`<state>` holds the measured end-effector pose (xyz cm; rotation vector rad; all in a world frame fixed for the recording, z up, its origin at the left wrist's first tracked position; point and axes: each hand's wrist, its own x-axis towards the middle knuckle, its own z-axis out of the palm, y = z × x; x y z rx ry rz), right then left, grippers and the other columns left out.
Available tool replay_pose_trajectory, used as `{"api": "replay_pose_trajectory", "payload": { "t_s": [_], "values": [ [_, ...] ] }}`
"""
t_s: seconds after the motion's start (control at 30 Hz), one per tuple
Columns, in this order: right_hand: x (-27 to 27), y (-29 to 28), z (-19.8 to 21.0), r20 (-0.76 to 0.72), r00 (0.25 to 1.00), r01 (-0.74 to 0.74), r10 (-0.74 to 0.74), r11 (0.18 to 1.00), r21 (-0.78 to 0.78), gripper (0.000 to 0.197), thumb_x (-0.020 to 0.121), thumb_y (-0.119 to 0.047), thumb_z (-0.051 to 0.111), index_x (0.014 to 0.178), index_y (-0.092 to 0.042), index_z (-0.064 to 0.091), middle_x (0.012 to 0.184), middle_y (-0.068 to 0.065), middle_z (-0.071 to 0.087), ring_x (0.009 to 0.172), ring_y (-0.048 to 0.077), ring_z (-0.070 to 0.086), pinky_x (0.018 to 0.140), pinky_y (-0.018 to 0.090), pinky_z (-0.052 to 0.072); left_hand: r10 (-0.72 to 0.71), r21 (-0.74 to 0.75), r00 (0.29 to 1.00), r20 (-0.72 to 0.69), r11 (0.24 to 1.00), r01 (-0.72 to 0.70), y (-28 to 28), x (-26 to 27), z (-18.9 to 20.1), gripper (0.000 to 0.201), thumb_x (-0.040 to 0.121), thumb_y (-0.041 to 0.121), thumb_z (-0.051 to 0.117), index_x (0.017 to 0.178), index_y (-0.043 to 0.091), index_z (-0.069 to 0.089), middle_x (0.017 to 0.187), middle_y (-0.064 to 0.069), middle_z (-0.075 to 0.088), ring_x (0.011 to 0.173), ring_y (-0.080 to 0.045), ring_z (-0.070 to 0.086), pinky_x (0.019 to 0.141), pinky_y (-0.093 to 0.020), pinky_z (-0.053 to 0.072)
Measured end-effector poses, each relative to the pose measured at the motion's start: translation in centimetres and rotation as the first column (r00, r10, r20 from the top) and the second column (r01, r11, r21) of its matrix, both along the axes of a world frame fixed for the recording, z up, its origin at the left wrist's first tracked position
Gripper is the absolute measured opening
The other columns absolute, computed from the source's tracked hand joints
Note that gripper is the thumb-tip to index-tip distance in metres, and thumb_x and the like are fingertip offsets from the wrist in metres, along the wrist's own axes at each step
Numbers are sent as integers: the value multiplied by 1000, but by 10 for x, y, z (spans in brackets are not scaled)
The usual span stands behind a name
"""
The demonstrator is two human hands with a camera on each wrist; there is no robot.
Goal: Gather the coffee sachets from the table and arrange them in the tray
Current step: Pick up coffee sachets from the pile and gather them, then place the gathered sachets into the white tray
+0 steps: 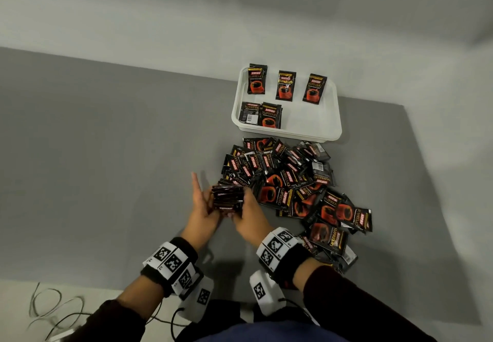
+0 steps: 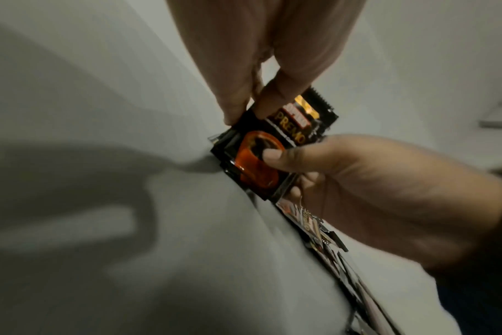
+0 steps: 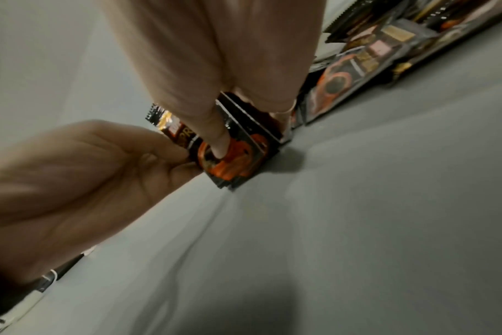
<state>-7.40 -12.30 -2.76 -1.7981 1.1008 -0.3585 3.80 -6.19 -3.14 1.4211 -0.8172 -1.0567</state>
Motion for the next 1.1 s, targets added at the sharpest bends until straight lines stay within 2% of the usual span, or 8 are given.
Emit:
{"api": "replay_pose_trajectory", "payload": {
  "t_s": [0.17, 0.33, 0.5, 0.63, 0.77, 0.9, 1.0, 1.1],
  "values": [
    [-12, 3, -11, 90, 996, -22, 22, 1000, 6, 70, 72, 10, 63, 135, -8, 36, 122, -3, 46, 115, 3, 44, 94, -6, 22, -85, 97, 996, -24, 991, 87, 9, -1, -8, 61, 78, -30, 42, 129, 1, 31, 115, -8, 52, 102, -2, 60, 90, -14, 48],
    [-23, 6, -14, 79, 997, -19, 13, 996, 85, 77, 75, 15, 55, 141, -10, 25, 120, -7, 42, 115, 2, 40, 88, -8, 23, -214, 130, 977, -18, 968, 214, 17, -8, -4, 68, 83, -24, 41, 138, 9, 20, 132, -13, 44, 123, -20, 47, 105, -30, 42],
    [-25, 8, -9, 102, 995, -24, 15, 995, 93, 66, 79, 10, 53, 137, -10, 27, 123, 2, 45, 115, 9, 46, 93, 5, 33, -206, 49, 956, 207, 979, 200, 15, -16, -1, 72, 81, -23, 46, 141, -8, 9, 143, -24, 30, 137, -35, 29, 115, -52, 21],
    [-28, 9, -9, 89, 996, 11, -19, 996, 90, 66, 81, 7, 56, 139, -9, 27, 134, 9, 46, 124, 18, 47, 105, 25, 37, -239, 99, 940, 243, 970, 221, 13, -15, 0, 79, 82, -20, 49, 143, -2, 3, 145, -21, 30, 136, -32, 32, 114, -48, 25],
    [-30, 9, -11, 44, 999, 21, -25, 996, 88, 69, 83, 3, 57, 142, -12, 25, 136, 9, 47, 125, 20, 47, 108, 30, 37, -209, 98, 937, 281, 977, 189, 15, -15, -8, 57, 84, -11, 53, 136, -1, 30, 125, -14, 52, 116, -23, 51, 105, -49, 38],
    [-30, 4, -6, 45, 998, 45, -49, 996, 80, 69, 83, 0, 59, 142, -17, 27, 136, 7, 49, 126, 19, 48, 108, 34, 38, -216, 96, 930, 296, 976, 196, 9, -12, 0, 48, 85, -3, 58, 124, 21, 43, 108, 9, 60, 96, 4, 58, 93, -20, 47],
    [-31, -11, 11, 104, 991, 72, -79, 995, 71, 70, 83, 1, 59, 143, -14, 26, 138, 7, 45, 130, 16, 43, 112, 37, 34, -239, 102, 893, 381, 971, 216, -9, -7, 19, 48, 85, 2, 61, 129, 14, 44, 105, 10, 63, 96, -1, 60, 81, -2, 42],
    [-33, -37, 40, 215, 972, 108, -93, 993, -58, 67, 83, 1, 59, 142, -9, 29, 138, 7, 42, 130, 11, 39, 113, 28, 30, -244, 106, 898, 366, 970, 220, -44, -2, 51, 48, 87, 4, 59, 133, 10, 45, 114, 1, 63, 102, -10, 59, 87, -14, 43]
  ]
}}
